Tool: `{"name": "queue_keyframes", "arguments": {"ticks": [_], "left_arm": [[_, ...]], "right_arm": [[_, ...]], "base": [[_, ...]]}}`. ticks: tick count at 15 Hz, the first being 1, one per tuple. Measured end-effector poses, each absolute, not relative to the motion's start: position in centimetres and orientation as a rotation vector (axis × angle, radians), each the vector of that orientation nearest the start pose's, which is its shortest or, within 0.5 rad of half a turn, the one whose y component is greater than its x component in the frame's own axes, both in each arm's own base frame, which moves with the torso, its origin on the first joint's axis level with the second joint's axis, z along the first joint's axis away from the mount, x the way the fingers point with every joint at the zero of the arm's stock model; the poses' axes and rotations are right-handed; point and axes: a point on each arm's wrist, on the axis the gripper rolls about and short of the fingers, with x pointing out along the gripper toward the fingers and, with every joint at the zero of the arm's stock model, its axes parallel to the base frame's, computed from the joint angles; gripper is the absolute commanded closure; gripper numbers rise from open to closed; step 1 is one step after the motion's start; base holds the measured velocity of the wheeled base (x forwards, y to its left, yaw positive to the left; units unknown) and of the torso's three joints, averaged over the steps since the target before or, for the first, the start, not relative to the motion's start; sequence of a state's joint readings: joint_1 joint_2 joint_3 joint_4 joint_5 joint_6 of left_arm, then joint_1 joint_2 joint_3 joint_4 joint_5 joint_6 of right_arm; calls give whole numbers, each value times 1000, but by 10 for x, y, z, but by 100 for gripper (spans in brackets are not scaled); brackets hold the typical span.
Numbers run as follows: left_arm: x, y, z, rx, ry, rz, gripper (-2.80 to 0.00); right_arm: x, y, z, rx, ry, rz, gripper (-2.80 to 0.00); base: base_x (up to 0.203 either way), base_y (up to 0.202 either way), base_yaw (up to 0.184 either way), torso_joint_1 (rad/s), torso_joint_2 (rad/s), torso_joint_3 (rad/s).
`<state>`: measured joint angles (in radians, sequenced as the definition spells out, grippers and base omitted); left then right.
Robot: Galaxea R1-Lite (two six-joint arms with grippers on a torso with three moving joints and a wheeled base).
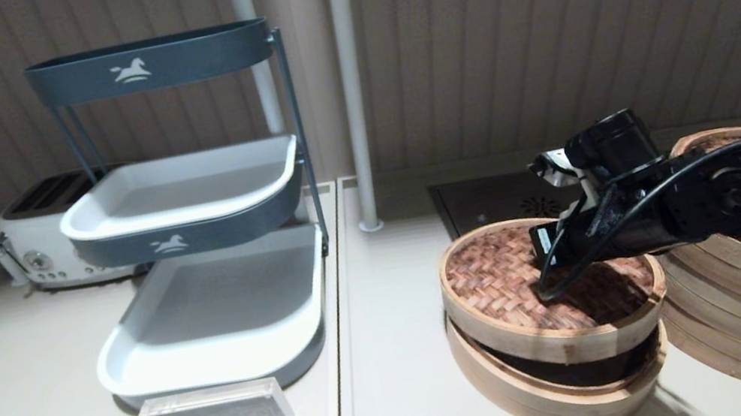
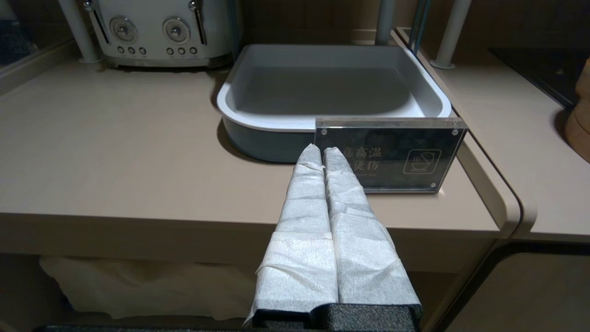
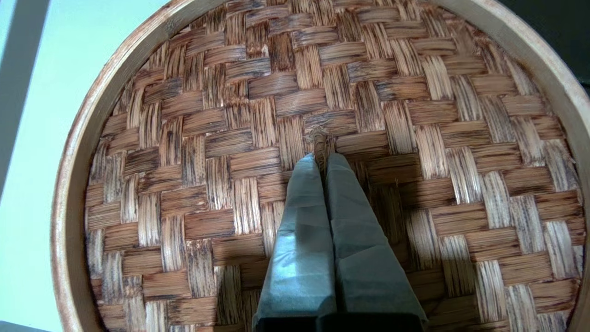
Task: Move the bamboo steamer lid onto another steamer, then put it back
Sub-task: Put the steamer
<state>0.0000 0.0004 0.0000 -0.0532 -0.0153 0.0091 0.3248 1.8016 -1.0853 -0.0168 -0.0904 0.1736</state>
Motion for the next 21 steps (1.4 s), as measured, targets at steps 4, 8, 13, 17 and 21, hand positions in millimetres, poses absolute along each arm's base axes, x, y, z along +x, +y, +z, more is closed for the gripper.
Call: {"name": "queue_keyframes", "arguments": {"ticks": [4,8,13,17,21], "left_arm": [[-23,0,81,9,-53,-15,0],[-23,0,81,10,-53,-15,0],[-23,0,81,9,-53,-15,0],[-23,0,81,10,-53,-15,0],[-23,0,81,9,-53,-15,0]], "right_arm": [[313,104,157,24,691,168,0],[306,104,149,18,710,170,0],[294,100,147,20,702,175,0],[286,98,148,21,694,177,0],[280,94,146,22,705,173,0]], "base": [[0,0,0,0,0,0],[0,0,0,0,0,0],[0,0,0,0,0,0],[0,0,0,0,0,0],[0,0,0,0,0,0]]}}
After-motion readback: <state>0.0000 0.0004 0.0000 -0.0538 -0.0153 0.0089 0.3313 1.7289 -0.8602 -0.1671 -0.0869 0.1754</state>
